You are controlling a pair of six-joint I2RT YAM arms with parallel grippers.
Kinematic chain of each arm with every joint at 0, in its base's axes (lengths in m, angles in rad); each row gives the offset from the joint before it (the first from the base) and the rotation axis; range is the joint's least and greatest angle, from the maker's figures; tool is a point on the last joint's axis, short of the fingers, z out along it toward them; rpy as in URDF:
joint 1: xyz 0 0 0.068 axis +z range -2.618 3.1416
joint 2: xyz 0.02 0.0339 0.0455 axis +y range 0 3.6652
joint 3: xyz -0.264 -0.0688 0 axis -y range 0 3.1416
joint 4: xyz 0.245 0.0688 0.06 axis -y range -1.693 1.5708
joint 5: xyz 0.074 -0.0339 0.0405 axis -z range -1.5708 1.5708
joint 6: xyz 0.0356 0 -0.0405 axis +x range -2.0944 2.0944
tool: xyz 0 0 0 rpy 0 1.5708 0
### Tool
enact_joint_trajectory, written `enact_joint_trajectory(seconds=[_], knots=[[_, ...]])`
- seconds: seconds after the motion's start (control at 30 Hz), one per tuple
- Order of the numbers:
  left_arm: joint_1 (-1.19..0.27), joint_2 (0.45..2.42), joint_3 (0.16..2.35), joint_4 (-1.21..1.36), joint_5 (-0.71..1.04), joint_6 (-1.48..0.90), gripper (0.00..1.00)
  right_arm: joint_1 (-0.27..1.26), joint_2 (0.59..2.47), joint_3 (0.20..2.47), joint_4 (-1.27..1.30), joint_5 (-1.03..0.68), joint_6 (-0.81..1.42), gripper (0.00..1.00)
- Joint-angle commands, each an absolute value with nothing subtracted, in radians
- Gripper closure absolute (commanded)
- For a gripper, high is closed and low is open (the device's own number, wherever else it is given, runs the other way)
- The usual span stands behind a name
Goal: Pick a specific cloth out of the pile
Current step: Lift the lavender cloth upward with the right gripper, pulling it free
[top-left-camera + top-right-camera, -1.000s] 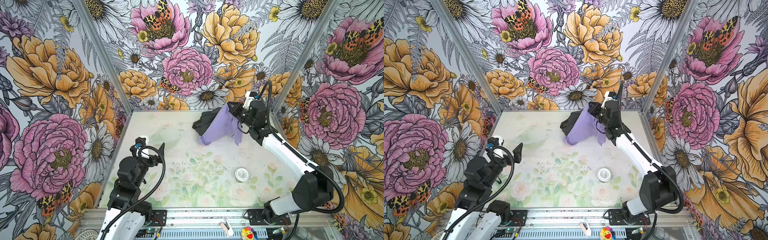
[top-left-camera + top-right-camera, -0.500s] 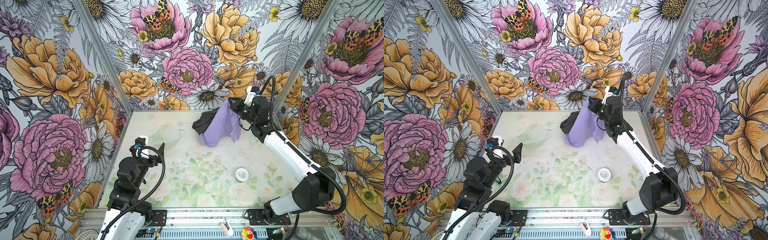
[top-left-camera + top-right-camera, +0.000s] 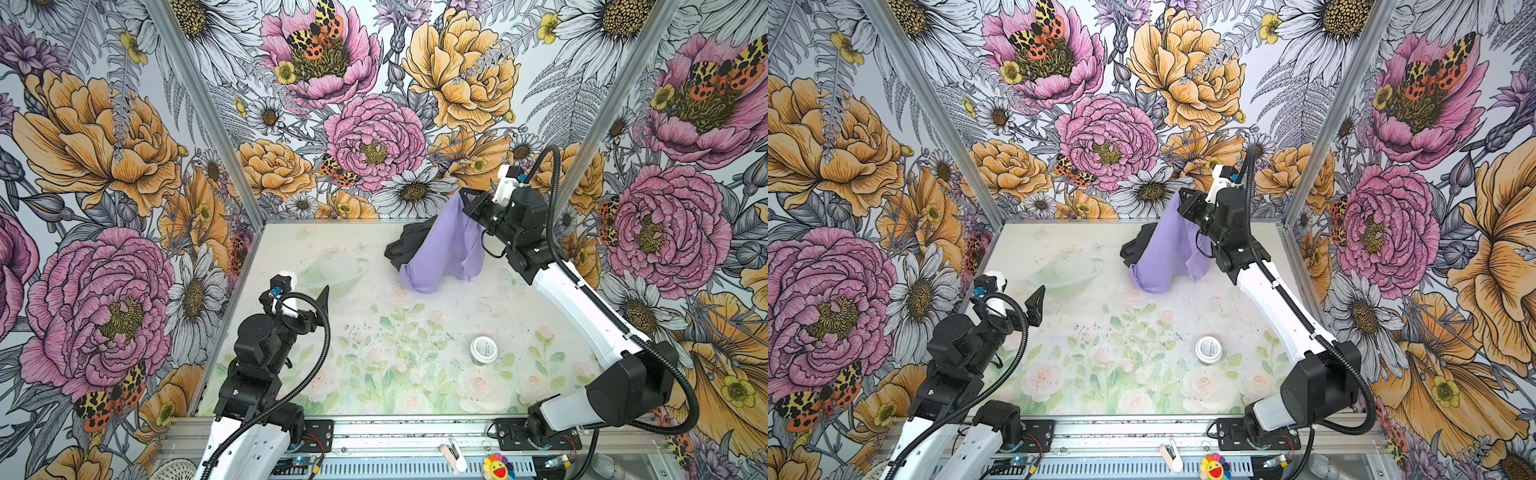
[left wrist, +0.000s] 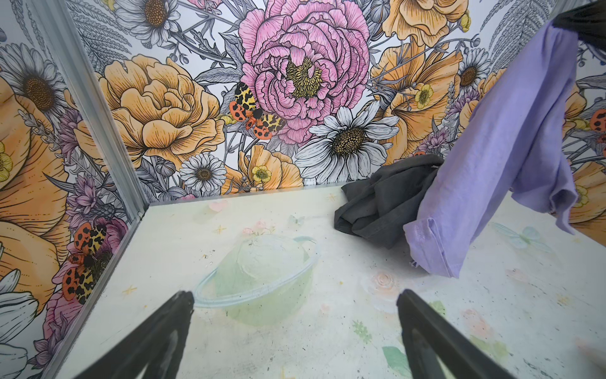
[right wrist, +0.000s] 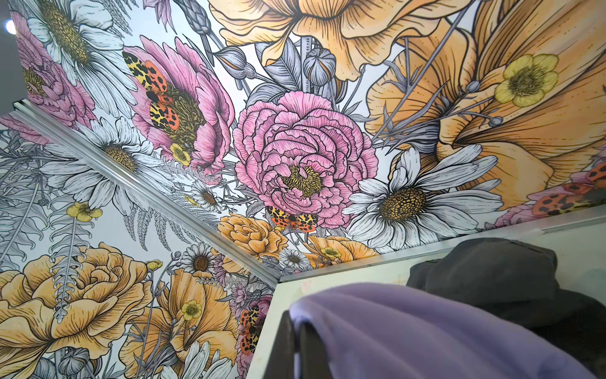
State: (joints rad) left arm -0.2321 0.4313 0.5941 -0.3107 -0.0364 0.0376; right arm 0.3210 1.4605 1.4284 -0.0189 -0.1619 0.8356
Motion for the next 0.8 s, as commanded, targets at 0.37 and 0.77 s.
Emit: enact_joint_trajectory(seconds=[0.37,0.77], knots=[[-0.242,0.420,0.584,-0.311,-0.055,0.058,0.01,0.354,1.361,1.573,0.024,-0.148,0.771,1.00],[-0.242,0.413,0.583,-0.311,-0.055,0.058,0.01,0.409,1.393,1.717,-0.023,-0.143,0.731,1.00]])
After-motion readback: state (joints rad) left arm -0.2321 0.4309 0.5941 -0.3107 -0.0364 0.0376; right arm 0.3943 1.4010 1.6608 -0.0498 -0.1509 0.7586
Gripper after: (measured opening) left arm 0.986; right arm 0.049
